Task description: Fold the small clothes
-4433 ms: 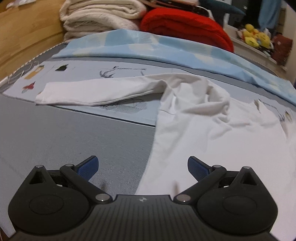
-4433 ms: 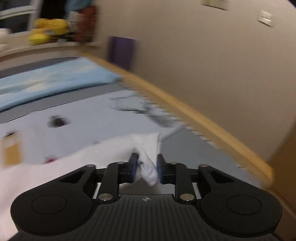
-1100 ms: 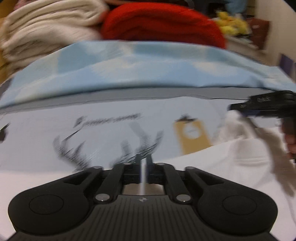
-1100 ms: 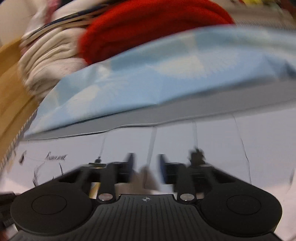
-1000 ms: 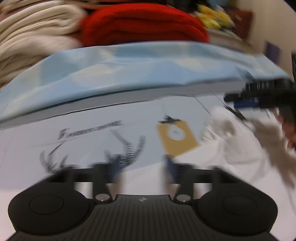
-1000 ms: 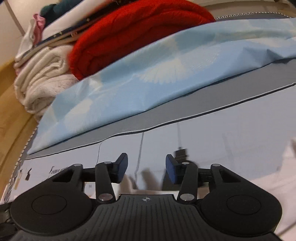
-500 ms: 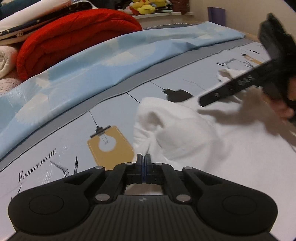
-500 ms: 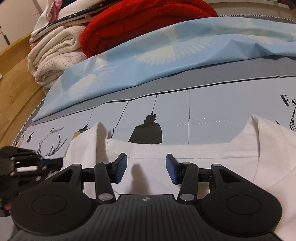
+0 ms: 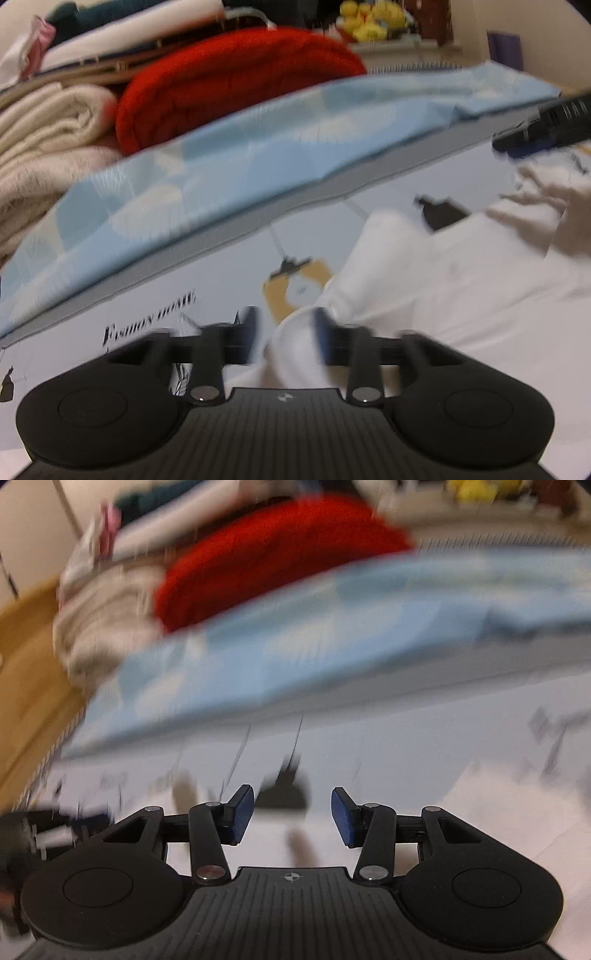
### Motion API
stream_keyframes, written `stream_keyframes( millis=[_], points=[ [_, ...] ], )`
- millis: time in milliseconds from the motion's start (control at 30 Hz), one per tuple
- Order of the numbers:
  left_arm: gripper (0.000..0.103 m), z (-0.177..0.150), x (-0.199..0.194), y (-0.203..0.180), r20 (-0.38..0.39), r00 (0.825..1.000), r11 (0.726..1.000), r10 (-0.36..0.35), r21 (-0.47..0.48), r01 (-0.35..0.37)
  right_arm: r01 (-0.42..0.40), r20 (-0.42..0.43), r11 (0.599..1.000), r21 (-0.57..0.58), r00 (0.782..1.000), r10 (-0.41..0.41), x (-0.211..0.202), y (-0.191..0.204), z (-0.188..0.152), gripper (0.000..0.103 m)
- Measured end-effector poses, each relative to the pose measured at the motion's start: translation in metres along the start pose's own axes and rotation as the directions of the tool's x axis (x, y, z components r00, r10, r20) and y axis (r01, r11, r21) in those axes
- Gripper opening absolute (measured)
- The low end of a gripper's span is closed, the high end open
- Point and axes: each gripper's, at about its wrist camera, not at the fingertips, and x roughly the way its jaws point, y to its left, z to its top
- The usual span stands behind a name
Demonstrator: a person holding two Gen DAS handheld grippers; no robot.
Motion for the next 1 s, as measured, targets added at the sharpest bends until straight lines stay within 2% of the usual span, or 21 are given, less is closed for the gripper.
stream_keyframes(
  millis=[33, 67, 100, 133, 167, 233, 300, 367, 400, 433, 500, 600, 667, 733, 833, 867, 933, 1000],
  points=[
    [0.067, 0.002, -0.006, -0.003, 0.021, 1.000, 1.000, 0.000, -0.007, 0.001, 0.023, 0.039, 1.000, -0.012, 0.999, -0.023, -0.011, -0.005, 0.009, 0.049],
    [0.074, 0.004, -0.010, -0.007, 0.045, 0.999, 1.000, -0.007, -0.017, 0.008, 0.060, 0.074, 0.998, -0.031, 0.996, -0.057, -0.024, -0.012, 0.018, 0.048],
    [0.076, 0.008, -0.014, -0.010, 0.066, 0.998, 0.999, -0.023, -0.025, 0.025, 0.094, 0.085, 0.994, -0.054, 0.992, -0.089, -0.031, -0.018, 0.024, 0.040],
    [0.081, 0.010, -0.017, -0.013, 0.076, 0.996, 0.999, -0.038, -0.034, 0.040, 0.117, 0.080, 0.989, -0.089, 0.991, -0.110, -0.036, -0.023, 0.028, 0.021],
    [0.083, 0.012, -0.016, -0.018, 0.076, 0.995, 0.998, -0.056, -0.037, 0.059, 0.133, 0.060, 0.982, -0.133, 0.990, -0.125, -0.039, -0.028, 0.027, 0.014],
    [0.085, 0.013, -0.004, -0.029, 0.039, 0.998, 0.998, -0.056, -0.022, 0.057, 0.166, -0.010, 0.966, -0.196, 0.985, -0.172, -0.035, -0.035, 0.014, 0.013],
    [0.088, 0.009, 0.018, -0.038, -0.012, 1.000, 1.000, -0.008, 0.002, 0.008, 0.191, -0.087, 0.955, -0.227, 0.973, -0.216, -0.022, -0.040, -0.008, 0.013],
    [0.103, 0.004, 0.039, -0.040, -0.046, 0.997, 0.998, 0.066, 0.003, -0.066, 0.243, -0.094, 0.936, -0.254, 0.957, -0.273, -0.004, -0.047, -0.029, 0.010],
    [0.103, 0.002, 0.041, -0.036, -0.023, 0.995, 0.995, 0.092, -0.034, -0.093, 0.258, -0.033, 0.933, -0.250, 0.961, -0.275, -0.002, -0.049, -0.036, 0.009],
    [0.103, 0.003, 0.040, -0.031, -0.025, 0.996, 0.994, 0.088, -0.062, -0.089, 0.267, 0.027, 0.934, -0.239, 0.963, -0.268, -0.003, -0.050, -0.040, 0.010],
    [0.103, 0.006, 0.030, -0.018, -0.016, 0.998, 0.992, 0.058, -0.116, -0.059, 0.266, 0.060, 0.949, -0.169, 0.964, -0.259, -0.007, -0.053, -0.043, 0.012],
    [0.103, -0.001, -0.013, 0.007, 0.089, 0.990, 0.983, 0.112, -0.157, -0.097, 0.238, 0.071, 0.967, -0.087, 0.970, -0.232, -0.039, -0.052, -0.042, 0.030],
    [0.103, -0.015, -0.041, 0.031, 0.104, 0.986, 0.967, 0.132, -0.230, -0.106, 0.215, 0.081, 0.972, -0.092, 0.975, -0.208, -0.073, -0.045, -0.048, 0.040],
    [0.103, -0.037, -0.066, 0.062, 0.078, 0.985, 0.932, 0.156, -0.340, -0.121, 0.199, 0.072, 0.975, -0.102, 0.979, -0.192, -0.109, -0.038, -0.060, 0.048],
    [0.103, -0.081, -0.096, 0.111, -0.003, 0.973, 0.827, 0.229, -0.527, -0.197, 0.189, 0.022, 0.978, -0.089, 0.982, -0.188, -0.155, -0.025, -0.076, 0.052],
    [0.103, -0.096, -0.104, 0.127, -0.035, 0.966, 0.785, 0.255, -0.576, -0.228, 0.193, -0.005, 0.979, -0.071, 0.981, -0.194, -0.165, -0.020, -0.082, 0.054],
    [0.103, -0.125, -0.121, 0.158, -0.090, 0.952, 0.683, 0.294, -0.676, -0.275, 0.232, -0.089, 0.972, -0.037, 0.968, -0.235, -0.179, -0.010, -0.092, 0.062],
    [0.103, -0.155, -0.138, 0.187, -0.100, 0.951, 0.569, 0.292, -0.781, -0.257, 0.241, -0.150, 0.971, 0.014, 0.960, -0.236, -0.196, 0.000, -0.109, 0.066]
  ],
)
